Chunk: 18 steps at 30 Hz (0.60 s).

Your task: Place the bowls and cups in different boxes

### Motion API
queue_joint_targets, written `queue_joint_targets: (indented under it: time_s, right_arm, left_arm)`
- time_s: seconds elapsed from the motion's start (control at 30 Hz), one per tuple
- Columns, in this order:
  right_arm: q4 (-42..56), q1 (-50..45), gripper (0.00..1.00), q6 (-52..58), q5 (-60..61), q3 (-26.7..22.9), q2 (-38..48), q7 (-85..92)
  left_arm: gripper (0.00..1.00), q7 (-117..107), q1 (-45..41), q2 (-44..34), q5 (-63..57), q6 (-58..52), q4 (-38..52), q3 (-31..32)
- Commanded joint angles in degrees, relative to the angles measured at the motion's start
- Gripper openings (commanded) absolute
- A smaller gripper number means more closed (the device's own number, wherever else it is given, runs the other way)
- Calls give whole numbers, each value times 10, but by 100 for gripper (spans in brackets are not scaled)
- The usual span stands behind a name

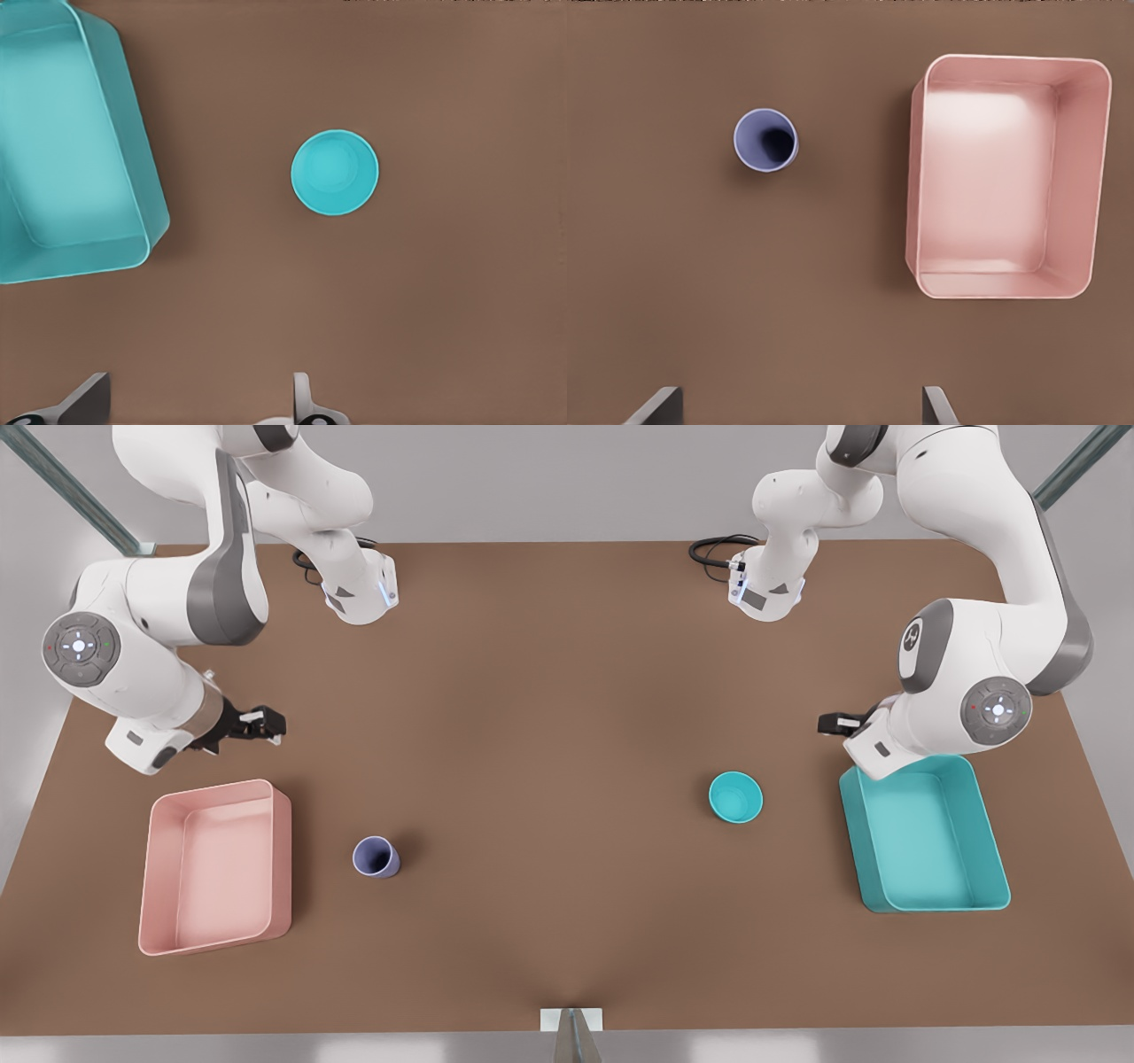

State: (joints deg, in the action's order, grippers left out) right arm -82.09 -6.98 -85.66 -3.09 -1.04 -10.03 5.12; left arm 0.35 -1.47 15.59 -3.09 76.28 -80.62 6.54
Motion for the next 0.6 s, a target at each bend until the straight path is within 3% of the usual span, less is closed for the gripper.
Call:
queue_joint_targets:
  time_s: [0.0, 0.07, 0.17, 0.23, 0.37, 0.57]
  right_arm:
    - [0, 1, 100, -18, 0, 0, -1, 23]
    - [1, 0, 100, -22, 1, 1, -11, 22]
    - [11, -16, 100, -158, 10, 11, -105, 25]
    - [16, -36, 100, -207, 7, 11, -147, 18]
    - [32, -54, 100, -282, 11, 11, -222, -3]
    - [26, -33, 100, -349, 23, 9, -285, -3]
  left_arm:
    - [100, -30, 0, 1, 1, 7, -1, 0]
    - [100, -32, -5, 20, 26, 11, 0, 0]
    - [100, -27, -35, 195, 74, 193, 35, 5]
    - [100, -23, -21, 241, 115, 246, 29, 5]
    - [100, 26, -14, 256, 115, 316, -42, 5]
    - [100, 57, -5, 258, 111, 329, -78, 2]
